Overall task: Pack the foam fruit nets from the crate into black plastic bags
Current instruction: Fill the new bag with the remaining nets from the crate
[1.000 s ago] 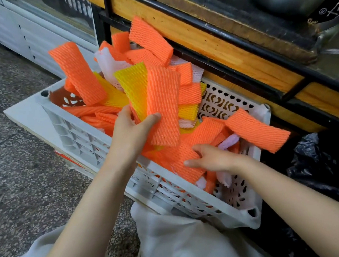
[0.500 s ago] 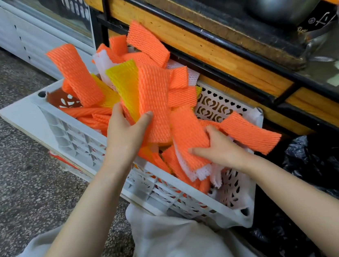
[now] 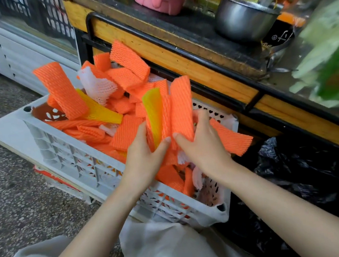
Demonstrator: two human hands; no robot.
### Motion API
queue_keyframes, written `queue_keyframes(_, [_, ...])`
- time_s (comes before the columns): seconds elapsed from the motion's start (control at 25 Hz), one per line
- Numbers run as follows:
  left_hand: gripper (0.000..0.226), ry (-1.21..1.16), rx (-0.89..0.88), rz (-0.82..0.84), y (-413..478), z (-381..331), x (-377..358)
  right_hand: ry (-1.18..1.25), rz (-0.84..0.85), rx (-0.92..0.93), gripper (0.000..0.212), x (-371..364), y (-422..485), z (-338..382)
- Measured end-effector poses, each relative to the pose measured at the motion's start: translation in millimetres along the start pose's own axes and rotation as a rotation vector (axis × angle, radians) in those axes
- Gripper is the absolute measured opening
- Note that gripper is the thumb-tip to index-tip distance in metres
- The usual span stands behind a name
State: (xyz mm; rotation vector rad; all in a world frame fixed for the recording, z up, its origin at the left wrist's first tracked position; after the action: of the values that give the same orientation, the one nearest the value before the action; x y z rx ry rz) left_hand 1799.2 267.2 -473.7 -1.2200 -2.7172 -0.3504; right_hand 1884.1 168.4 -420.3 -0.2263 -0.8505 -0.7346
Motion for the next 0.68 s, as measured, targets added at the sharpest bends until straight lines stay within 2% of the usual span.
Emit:
queue_keyframes(0.16, [0.042,-0.311,-0.003,0.086,-7,-22,-14,0.029,0.08,0.066,0.042,8,-17,6])
queue_keyframes(0.24, [0.031,-0.392,-0.011,0.074,-11,-38,-19,0.048,0.088,0.04,0.043,21,-24,3])
queue_keyframes(0.32, [0.032,-0.411,-0.041,0.077,-15,-60,-28,0.07,0.048,0.044,0.044,41,-33,1])
queue_keyframes(0.48, [0.029,-0.421,-0.146,0.174,-15,-104,-72,0.127,-0.208,0.106,0.045,104,-56,-10])
queue_keyframes(0.6, [0.047,-0.343,-0.205,0.295,-14,-135,-124,0.115,-0.428,0.111,0.049,155,-82,-35])
queue_keyframes(0.68, [0.055,-0.294,-0.254,0.39,-23,-157,-165,0.088,-0.497,0.1,0.051,179,-103,-54])
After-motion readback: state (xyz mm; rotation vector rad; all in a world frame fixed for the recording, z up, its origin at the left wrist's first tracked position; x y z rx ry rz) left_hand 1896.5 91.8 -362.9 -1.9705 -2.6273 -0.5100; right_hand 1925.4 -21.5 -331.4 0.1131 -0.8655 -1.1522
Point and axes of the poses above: each hand's wrist, its own y-axis towards the middle knuckle, its own x-axis out of the back of the hand, z = x × y, the point moved 7 cm from there along y, towards the middle knuckle, and after that the axes turned 6 degrees about z, right-handed, at the moved point
